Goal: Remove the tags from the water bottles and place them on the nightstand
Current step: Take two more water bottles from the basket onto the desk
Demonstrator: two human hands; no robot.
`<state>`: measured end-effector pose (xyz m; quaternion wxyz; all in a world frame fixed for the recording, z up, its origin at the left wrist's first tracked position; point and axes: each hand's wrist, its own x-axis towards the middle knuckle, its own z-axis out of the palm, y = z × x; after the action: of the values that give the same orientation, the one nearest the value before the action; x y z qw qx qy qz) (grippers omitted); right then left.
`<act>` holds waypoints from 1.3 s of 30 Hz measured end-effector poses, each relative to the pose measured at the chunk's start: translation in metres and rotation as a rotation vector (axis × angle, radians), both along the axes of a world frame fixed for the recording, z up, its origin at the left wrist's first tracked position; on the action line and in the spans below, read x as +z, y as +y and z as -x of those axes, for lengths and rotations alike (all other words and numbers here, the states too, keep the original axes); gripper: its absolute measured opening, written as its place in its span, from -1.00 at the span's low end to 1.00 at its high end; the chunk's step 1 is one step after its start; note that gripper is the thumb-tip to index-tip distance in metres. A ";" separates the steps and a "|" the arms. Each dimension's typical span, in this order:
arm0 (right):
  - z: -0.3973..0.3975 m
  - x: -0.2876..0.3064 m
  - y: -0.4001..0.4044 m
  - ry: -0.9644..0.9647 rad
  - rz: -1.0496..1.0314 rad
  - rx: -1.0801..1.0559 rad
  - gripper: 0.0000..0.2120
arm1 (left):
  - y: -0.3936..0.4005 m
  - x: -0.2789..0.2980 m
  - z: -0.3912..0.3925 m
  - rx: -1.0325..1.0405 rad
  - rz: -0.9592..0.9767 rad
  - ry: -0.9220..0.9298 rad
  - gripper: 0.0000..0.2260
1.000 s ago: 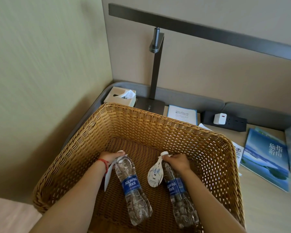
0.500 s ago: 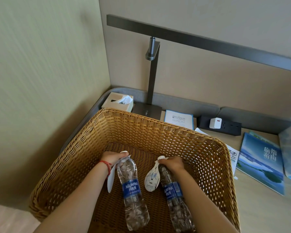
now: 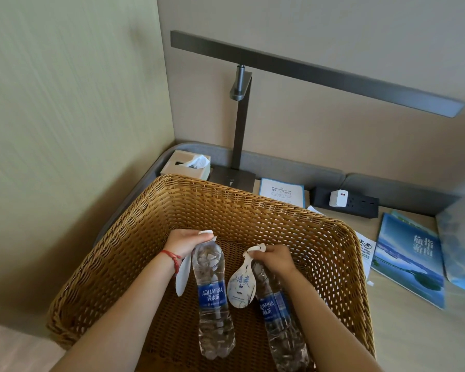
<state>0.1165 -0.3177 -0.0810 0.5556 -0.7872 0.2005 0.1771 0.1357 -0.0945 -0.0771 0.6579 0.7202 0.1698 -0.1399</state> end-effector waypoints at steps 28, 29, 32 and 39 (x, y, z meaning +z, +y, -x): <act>0.056 0.123 -0.030 -0.709 -0.184 -0.138 -0.86 | -0.030 0.111 0.033 -0.028 -0.144 -0.758 -0.74; 0.058 0.127 -0.032 -0.735 -0.191 -0.140 -0.85 | -0.031 0.117 0.035 -0.020 -0.137 -0.777 -0.74; 0.063 0.140 -0.039 -0.784 -0.215 -0.125 -0.83 | -0.039 0.134 0.047 -0.011 -0.116 -0.807 -0.77; 0.080 0.174 -0.061 -0.893 -0.272 -0.107 -0.82 | -0.071 0.170 0.079 0.067 -0.019 -0.846 -0.76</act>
<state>0.0365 -0.3789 0.0926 0.6940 -0.6950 -0.0427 -0.1830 0.0567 -0.1656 0.0924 0.6671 0.7143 -0.0909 0.1911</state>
